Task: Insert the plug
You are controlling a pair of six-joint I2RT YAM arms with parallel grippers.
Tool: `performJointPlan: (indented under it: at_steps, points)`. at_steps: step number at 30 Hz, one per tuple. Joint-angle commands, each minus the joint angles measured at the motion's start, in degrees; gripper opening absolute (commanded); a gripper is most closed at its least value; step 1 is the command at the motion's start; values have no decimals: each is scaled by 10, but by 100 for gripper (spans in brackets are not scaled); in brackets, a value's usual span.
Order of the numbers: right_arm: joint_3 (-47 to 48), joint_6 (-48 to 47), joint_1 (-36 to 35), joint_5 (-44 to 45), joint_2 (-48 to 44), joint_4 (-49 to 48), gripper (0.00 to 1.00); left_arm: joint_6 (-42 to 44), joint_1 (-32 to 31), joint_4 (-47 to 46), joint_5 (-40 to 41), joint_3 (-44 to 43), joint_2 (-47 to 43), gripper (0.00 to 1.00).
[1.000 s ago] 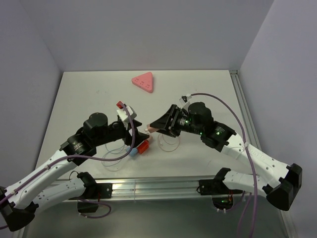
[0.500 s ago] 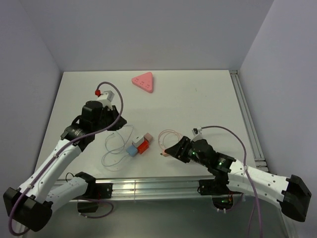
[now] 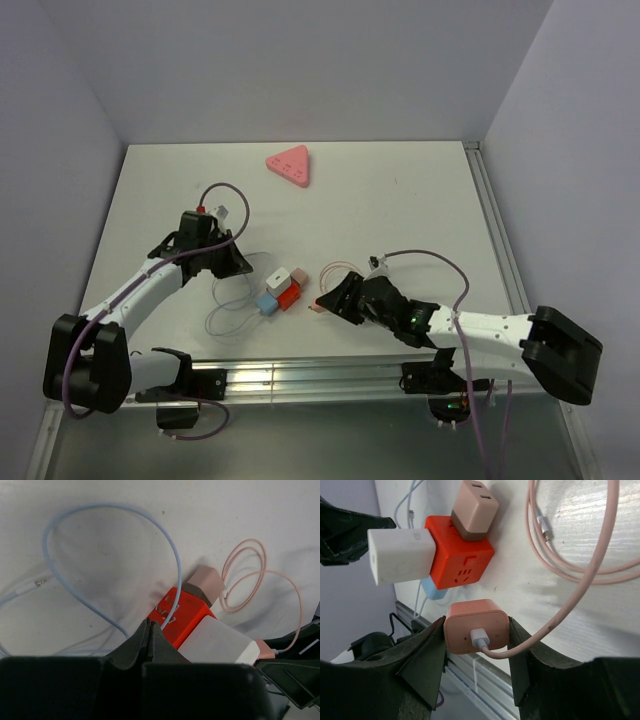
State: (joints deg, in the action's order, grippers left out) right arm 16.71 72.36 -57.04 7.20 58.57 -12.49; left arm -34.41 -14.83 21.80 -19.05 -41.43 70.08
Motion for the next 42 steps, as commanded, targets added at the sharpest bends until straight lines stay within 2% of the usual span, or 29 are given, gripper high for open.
performJointPlan:
  at_steps: [1,3,7,14,18,31,33,34,35,36,38,39,40,41,42]
  points:
    - [32,21,-4,14,55,-82,0,-28,2,-68,-38,20,8,0]
    - [44,21,-5,11,94,-103,0,-43,2,-105,-56,35,10,2]
    - [67,15,-4,4,151,-128,0,-43,-6,-109,-63,28,29,4]
    - [115,-4,-1,3,211,-130,0,-93,-68,-122,-17,31,47,6]
    - [124,-10,19,-18,235,-146,0,-115,-81,-128,12,53,37,4]
    - [158,-77,81,-94,285,-193,0,-173,-113,-154,5,121,1,0]
    - [159,-87,92,-103,287,-199,0,-182,-114,-147,21,126,-13,0]
    - [161,-89,96,-108,288,-196,0,-186,-114,-116,61,122,-33,1]
    - [160,-90,101,-110,285,-195,0,-199,-114,-99,83,119,-45,5]
    - [156,-92,103,-112,283,-194,0,-203,-114,-80,109,113,-74,16]
    - [147,-94,108,-112,267,-185,0,-210,-114,-35,172,104,-101,29]
    - [142,-100,112,-112,258,-179,0,-212,-114,-21,188,93,-127,41]
    - [136,-105,114,-107,241,-171,0,-215,-114,1,224,87,-139,48]
    - [134,-111,115,-104,229,-150,0,-215,-114,7,238,83,-152,59]
    - [131,-123,118,-99,217,-138,0,-213,-114,15,252,73,-174,79]
